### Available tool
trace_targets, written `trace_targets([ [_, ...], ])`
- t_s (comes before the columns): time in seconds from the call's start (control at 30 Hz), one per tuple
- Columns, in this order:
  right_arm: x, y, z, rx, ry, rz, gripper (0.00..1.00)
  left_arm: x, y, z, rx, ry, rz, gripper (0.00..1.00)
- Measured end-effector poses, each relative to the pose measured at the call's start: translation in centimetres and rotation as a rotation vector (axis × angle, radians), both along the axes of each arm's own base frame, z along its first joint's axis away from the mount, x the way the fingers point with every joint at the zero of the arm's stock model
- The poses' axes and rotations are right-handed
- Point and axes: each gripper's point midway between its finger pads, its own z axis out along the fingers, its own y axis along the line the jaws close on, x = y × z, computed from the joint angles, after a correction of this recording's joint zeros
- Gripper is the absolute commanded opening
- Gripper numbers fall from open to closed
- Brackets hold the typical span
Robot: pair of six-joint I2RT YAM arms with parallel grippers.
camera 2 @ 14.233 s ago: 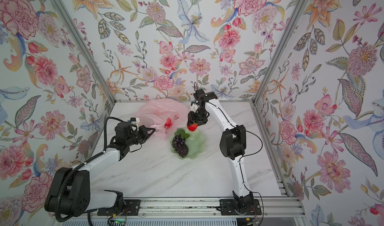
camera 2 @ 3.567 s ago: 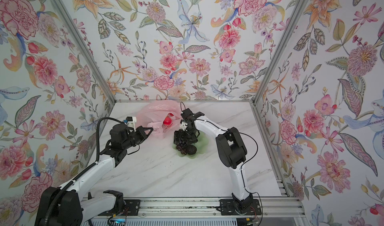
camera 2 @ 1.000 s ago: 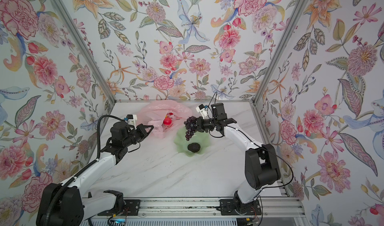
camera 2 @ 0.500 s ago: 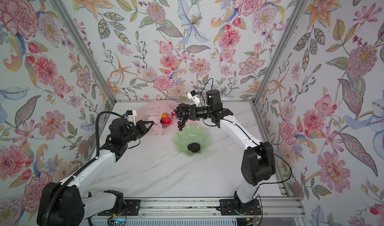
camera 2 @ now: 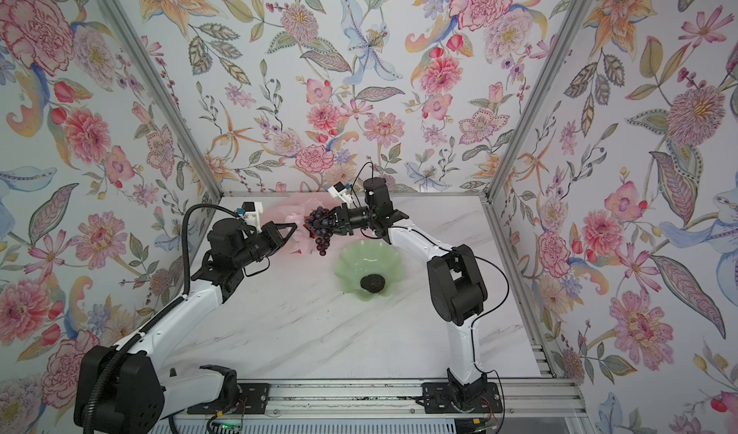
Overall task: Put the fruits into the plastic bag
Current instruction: 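Lift the grapes with the right gripper and carry them to the bag mouth, then push the grapes into the bag and open the right gripper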
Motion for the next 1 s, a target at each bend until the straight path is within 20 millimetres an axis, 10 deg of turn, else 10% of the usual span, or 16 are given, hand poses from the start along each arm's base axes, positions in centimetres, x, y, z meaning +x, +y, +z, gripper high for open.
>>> trace_targets([
  [0.5,4.2,1.3,-6.7,0.049,0.309,0.005,0.23,-0.2,-0.9,0.8,0.046,-0.038,-0.077,0.00],
  [1.0,10.4,0.6,-7.1,-0.221,0.326,-0.247,0.23,-3.5,-7.5,1.4,0.108,-0.098,-0.373,0.00],
])
